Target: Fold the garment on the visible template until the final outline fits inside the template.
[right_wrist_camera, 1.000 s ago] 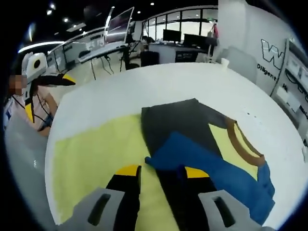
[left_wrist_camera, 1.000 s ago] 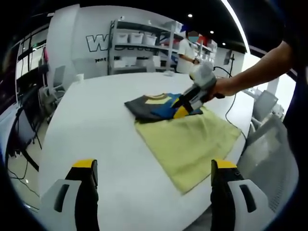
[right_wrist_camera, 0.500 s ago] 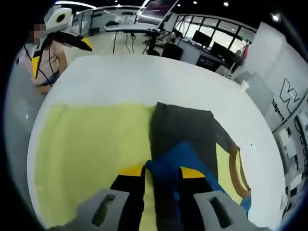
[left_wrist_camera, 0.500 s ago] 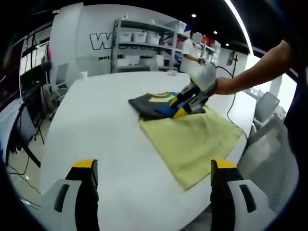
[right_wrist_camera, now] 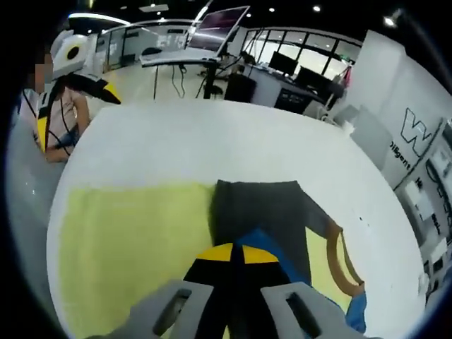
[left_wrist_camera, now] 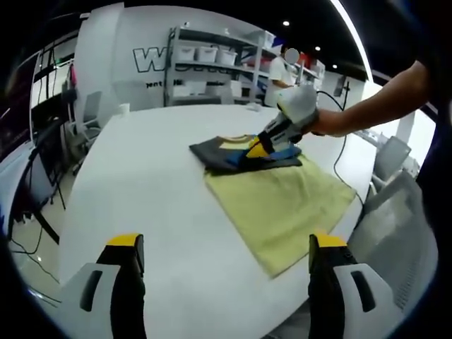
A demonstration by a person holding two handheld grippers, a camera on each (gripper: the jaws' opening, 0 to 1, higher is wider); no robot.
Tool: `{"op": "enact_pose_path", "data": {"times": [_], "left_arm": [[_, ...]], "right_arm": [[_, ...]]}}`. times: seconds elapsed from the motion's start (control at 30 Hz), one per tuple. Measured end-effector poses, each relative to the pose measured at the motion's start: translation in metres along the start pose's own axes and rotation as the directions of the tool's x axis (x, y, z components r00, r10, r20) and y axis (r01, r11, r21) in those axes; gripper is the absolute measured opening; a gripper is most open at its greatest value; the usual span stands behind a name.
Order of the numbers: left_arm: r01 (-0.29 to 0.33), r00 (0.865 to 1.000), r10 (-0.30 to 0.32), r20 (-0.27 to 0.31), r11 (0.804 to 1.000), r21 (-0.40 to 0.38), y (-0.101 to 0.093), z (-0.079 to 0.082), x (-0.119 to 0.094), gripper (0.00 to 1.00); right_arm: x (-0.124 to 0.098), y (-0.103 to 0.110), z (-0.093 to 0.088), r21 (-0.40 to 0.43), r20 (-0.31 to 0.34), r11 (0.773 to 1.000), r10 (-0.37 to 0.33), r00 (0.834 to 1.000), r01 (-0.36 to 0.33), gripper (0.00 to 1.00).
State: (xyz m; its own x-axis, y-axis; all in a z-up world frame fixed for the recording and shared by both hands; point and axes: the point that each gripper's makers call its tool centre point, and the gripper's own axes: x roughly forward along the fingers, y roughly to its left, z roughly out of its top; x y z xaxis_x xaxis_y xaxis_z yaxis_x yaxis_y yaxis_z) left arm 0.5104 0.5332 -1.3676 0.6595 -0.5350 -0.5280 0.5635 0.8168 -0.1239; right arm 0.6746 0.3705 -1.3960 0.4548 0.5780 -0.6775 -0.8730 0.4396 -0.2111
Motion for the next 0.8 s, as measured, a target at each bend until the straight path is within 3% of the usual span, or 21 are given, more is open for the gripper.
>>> {"op": "enact_pose_path", "data": {"times": [0.17,0.3,0.63,0.8], "left_arm": [[0.001,1.000,-0.001,0.003,1.000,0.003,-0.001,0.002,0.001,0.95],[0.001,1.000,-0.001,0.003,1.000,0.001,0.000,0.001,0.001,0.95],[-0.001,1.000,0.001,-0.002,1.000,-0.005,0.001,-0.001,-0.001,0.95],[0.006,1.000,-0.006,-0.004,1.000,-0.004,-0.001,-0.001,0.001,0.95]], "right_arm": [[-0.002,0.003,0.019,-0.014,0.052,1.000,-0.013,0.999,0.014,0.00],[0.002,0.013,0.021,-0.005,0.061,1.000,0.005,0.998,-0.004,0.00],[0.012,0.038,-0.012,0.053,-0.016,0.995,0.088,0.996,-0.087,0.00],[0.012,0.047,-0.015,0.095,-0.009,0.988,0.126,0.992,-0.124,0.22]]}}
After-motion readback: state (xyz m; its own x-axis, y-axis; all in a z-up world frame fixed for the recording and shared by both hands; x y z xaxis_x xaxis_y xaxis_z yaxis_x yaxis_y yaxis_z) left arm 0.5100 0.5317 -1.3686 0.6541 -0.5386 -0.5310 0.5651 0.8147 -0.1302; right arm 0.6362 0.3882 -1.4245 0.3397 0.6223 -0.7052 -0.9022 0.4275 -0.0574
